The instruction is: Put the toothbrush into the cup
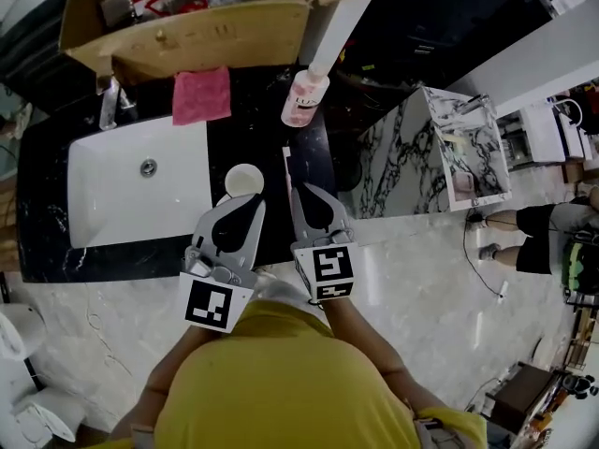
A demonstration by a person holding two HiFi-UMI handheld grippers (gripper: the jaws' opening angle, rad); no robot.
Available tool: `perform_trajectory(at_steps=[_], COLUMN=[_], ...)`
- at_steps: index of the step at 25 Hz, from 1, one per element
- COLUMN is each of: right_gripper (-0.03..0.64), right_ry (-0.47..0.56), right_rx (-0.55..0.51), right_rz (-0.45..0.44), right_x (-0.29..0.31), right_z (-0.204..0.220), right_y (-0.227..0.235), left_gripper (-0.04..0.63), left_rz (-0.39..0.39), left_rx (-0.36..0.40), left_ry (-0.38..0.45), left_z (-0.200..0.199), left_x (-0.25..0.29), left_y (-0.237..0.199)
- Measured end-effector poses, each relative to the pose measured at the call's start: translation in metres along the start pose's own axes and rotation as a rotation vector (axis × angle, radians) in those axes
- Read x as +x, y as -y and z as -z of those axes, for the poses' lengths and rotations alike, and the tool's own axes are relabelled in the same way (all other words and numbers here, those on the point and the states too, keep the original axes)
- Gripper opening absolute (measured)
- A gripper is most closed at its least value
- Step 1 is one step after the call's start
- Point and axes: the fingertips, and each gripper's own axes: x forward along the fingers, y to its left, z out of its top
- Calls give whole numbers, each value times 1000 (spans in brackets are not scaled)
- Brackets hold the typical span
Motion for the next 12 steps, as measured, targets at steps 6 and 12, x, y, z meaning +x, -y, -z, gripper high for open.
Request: perform_trajectory(at_steps=[6,12], right_gripper=[52,72], right_ry=[-212,-363], right_rx=[8,34], right_rz=[-89,-118], right_x=[29,47], right_z=[46,73], right_y=[0,3], left_gripper=[3,3], left_rz=[2,20], left_rx=[-3,5], left_ry=[-23,-38], left_z=[13,13], left_x=[7,13], left_y=[-7,-18])
